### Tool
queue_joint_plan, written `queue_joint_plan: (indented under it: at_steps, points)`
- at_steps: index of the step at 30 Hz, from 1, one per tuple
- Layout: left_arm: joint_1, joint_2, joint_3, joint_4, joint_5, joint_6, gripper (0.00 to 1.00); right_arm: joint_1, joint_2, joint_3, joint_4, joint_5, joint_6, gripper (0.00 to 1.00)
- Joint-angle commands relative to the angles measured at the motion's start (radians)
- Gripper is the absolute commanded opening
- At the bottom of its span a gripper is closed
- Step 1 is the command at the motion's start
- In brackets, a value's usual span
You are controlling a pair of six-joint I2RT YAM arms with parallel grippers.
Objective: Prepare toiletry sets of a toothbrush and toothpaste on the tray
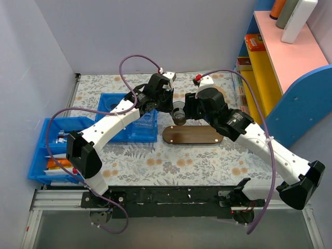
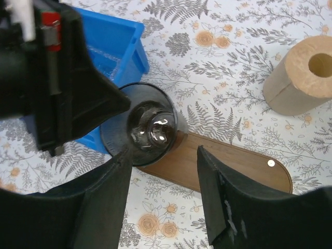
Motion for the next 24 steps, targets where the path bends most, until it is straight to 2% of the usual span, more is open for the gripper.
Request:
queue_joint_plan:
  at_steps: [1,11,19,24]
  points:
    - [-0.003,-0.105,-0.021,0.097,-0.023,0.010,0.00,-0.040,0.037,0.082,-0.028,0.021,0.028,0.59]
    - [-0.005,-0.111,-0.074,0.140,0.007,0.026,0.00,-0.081,0.167,0.162,-0.081,-0.061,0.016,0.47]
    - [-0.003,-0.106,-0.073,0.146,0.020,0.032,0.00,-0.081,0.157,0.090,-0.027,-0.104,0.035,0.46]
    - [-0.003,-0.112,-0.085,0.153,0.026,0.029,0.00,-0.081,0.190,0.079,-0.031,-0.114,0.035,0.40]
